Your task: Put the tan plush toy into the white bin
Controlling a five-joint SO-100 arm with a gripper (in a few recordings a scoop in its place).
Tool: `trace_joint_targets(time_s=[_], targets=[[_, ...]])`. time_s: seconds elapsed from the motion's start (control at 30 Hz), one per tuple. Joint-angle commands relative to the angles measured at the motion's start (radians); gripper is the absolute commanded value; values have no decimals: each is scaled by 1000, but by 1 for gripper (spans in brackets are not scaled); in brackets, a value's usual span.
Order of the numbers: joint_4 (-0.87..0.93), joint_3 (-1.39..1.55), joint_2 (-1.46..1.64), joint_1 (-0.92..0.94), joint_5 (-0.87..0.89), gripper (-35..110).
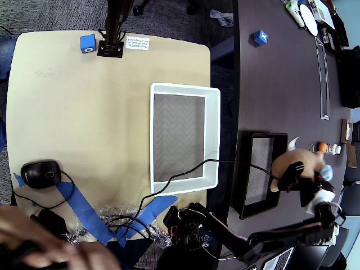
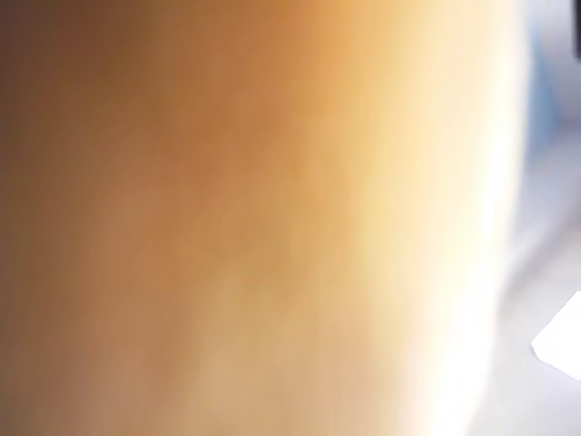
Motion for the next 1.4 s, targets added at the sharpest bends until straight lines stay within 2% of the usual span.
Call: trace_joint_targets(time_s=[0.0,0.47,0.97,1.17,1.37], targets=[[9,-46,196,-67,-49,0],[8,382,620,-535,-325,0],[9,741,876,-953,-565,0],[5,896,877,-1060,-592,0],[2,997,874,-1074,-592,0]])
